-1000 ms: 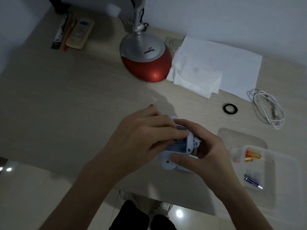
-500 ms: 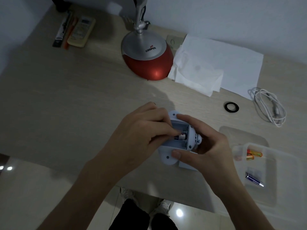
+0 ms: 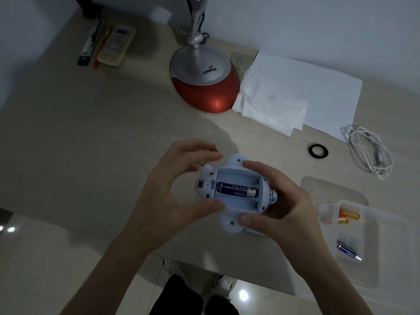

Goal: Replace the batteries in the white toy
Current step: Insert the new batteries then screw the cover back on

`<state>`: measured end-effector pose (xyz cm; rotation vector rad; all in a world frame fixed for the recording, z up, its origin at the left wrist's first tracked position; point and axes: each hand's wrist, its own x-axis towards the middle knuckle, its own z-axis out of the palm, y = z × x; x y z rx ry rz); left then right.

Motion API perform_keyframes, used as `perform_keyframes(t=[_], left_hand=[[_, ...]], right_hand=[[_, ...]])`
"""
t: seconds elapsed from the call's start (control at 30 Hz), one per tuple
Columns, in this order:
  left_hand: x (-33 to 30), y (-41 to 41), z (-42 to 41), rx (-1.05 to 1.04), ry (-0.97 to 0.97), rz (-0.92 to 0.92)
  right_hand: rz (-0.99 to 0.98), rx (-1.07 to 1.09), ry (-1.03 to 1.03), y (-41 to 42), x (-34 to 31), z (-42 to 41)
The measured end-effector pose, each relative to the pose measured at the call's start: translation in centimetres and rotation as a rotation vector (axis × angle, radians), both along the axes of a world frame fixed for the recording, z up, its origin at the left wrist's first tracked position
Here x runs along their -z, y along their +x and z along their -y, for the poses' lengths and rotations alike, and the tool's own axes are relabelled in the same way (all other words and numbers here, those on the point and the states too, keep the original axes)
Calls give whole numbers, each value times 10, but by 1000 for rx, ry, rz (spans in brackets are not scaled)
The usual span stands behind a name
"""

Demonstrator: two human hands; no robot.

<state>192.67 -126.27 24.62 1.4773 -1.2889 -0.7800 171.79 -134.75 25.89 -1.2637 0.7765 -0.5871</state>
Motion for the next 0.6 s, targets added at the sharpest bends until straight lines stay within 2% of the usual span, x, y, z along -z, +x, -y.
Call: perform_keyframes(t=[0.17,0.4,0.43,0.5,0.57,0.6], left_hand=[[7,1,-11,76,169,-203],[12,16,-22,-27,131,-264],[13,19,-26,-51,124,-268],[14,26,-31,-87,117,-280],[15,31,-36,-112,118,-288],[15,33,-38,-123,120,-292]], right_hand=[[8,-47,-26,3,6,0],[-104,-154,-161,21,11,15],[-157,-123,-226,27,16,25],[-342,-96,-502,38,32,47],[-532,-183,-831,52,55,62],[-564,-228,-931,59,66,67]])
